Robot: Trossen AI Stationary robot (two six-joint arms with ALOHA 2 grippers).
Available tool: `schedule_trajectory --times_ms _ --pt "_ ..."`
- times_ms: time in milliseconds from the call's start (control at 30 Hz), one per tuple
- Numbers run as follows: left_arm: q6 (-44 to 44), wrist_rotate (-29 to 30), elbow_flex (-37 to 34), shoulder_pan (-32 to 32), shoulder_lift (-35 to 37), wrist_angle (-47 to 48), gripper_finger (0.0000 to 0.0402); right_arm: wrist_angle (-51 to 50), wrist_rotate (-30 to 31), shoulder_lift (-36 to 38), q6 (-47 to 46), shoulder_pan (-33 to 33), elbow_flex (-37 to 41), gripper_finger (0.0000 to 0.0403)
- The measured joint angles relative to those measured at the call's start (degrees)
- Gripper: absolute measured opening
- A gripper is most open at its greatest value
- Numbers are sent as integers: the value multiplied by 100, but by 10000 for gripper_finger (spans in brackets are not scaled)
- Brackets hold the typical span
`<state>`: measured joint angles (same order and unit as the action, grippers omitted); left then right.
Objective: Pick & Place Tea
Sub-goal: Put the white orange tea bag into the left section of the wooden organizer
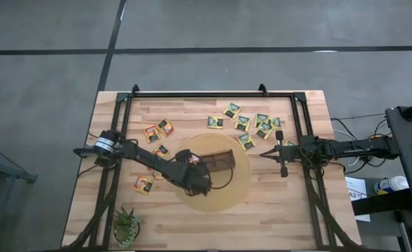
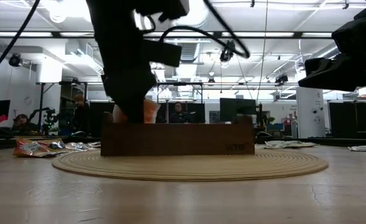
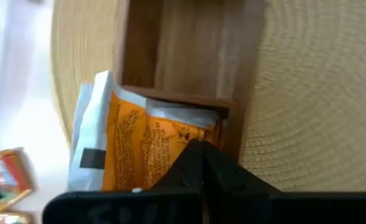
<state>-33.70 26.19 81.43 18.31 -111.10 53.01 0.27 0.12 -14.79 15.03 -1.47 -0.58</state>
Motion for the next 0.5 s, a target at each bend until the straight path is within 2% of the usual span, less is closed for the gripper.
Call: schedule_trajectory --times_ms 167,300,500 --pt "96 15 487 169 -8 27 0 2 -1 0 0 0 -1 9" --pt "77 110 822 246 -8 439 0 1 -2 0 0 0 0 9" --pt "-258 422 858 263 2 944 0 1 -2 0 0 1 -1 9"
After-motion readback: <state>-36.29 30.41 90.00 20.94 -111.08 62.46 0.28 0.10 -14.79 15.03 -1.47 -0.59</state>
